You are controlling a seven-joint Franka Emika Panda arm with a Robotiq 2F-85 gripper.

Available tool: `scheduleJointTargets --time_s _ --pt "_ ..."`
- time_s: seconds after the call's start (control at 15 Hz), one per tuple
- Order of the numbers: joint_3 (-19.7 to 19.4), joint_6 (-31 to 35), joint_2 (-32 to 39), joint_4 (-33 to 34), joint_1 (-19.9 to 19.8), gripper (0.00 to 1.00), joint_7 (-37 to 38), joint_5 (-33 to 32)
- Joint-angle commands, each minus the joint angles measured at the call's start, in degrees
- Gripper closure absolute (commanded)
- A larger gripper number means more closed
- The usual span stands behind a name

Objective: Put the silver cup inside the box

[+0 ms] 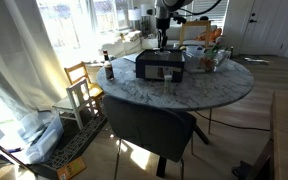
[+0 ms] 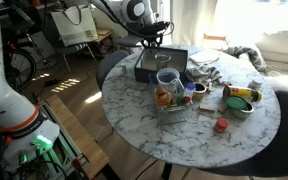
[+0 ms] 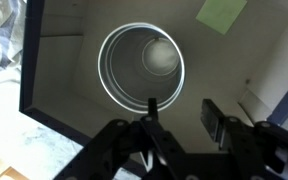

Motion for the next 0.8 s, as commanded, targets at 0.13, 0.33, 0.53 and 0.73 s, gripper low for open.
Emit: scheduleJointTargets --time_s 0.13,0.33,0.53,0.73 --pt "4.25 -6.74 -13.27 -8.85 -3.01 0.05 -3.54 11.42" --pt "2.12 -9.37 -21.11 -13.38 -3.9 0.0 -2.46 16.79" --pt "-2.13 -8.88 -27.1 -16.52 -5.79 0.0 -1.61 21.75" --pt "-7.68 -9.27 -32.55 -19.11 -7.75 0.0 0.25 22.29"
